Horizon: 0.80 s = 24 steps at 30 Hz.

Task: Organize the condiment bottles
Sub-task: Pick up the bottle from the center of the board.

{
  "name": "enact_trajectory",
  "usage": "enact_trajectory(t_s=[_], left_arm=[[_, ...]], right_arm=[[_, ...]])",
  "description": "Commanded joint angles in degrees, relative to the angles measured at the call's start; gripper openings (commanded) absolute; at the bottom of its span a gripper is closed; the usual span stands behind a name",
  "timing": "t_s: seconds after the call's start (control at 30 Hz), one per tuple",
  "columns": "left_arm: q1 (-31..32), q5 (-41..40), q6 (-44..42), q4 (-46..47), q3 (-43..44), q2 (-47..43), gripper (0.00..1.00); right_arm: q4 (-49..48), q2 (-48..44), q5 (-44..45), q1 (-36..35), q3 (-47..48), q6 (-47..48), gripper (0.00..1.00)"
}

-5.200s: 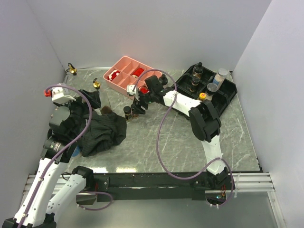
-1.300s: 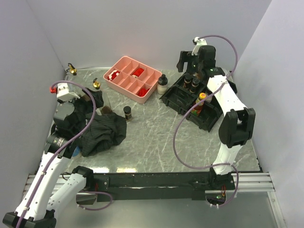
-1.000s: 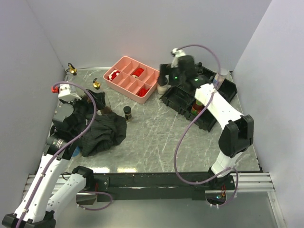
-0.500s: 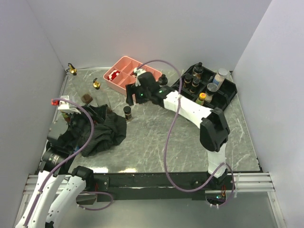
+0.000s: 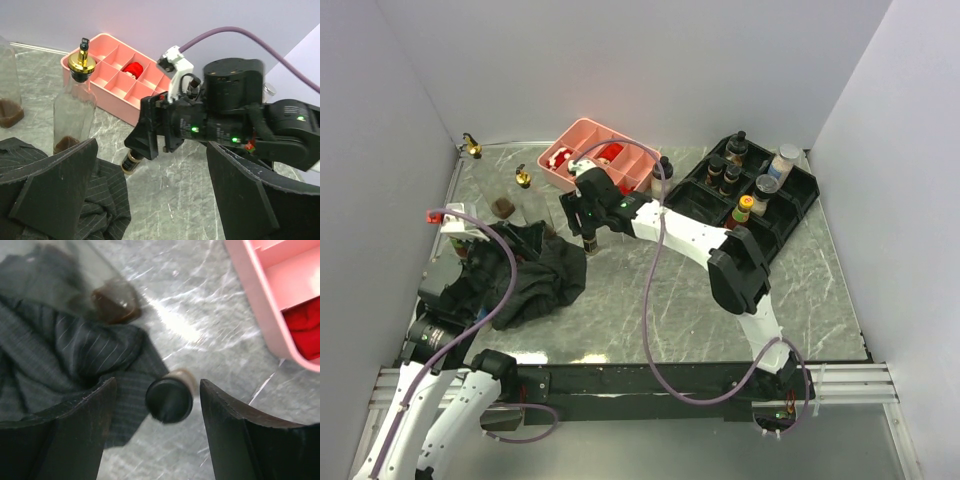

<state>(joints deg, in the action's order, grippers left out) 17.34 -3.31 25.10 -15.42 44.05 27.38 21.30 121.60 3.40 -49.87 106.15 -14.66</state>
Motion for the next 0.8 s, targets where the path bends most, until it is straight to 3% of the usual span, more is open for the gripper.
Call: enact_trajectory(t_s=[0.0, 0.3, 0.77], left_arm=[[0.2, -1.0, -0.9, 0.9, 0.7, -1.2, 0.96], [0.2, -3.3, -1.1, 0.0, 1.2, -0.9, 0.96], [0.2, -2.3, -1.3, 0.5, 0.8, -1.4, 0.96]], right_arm=[[2.3, 1.8, 6.3, -1.3, 4.2, 2.3, 0.73], [2.9, 2.9, 7.5, -2.3, 4.0, 4.1, 0.67], [4.7, 4.3, 7.2, -2.6, 4.1, 4.5, 0.67]])
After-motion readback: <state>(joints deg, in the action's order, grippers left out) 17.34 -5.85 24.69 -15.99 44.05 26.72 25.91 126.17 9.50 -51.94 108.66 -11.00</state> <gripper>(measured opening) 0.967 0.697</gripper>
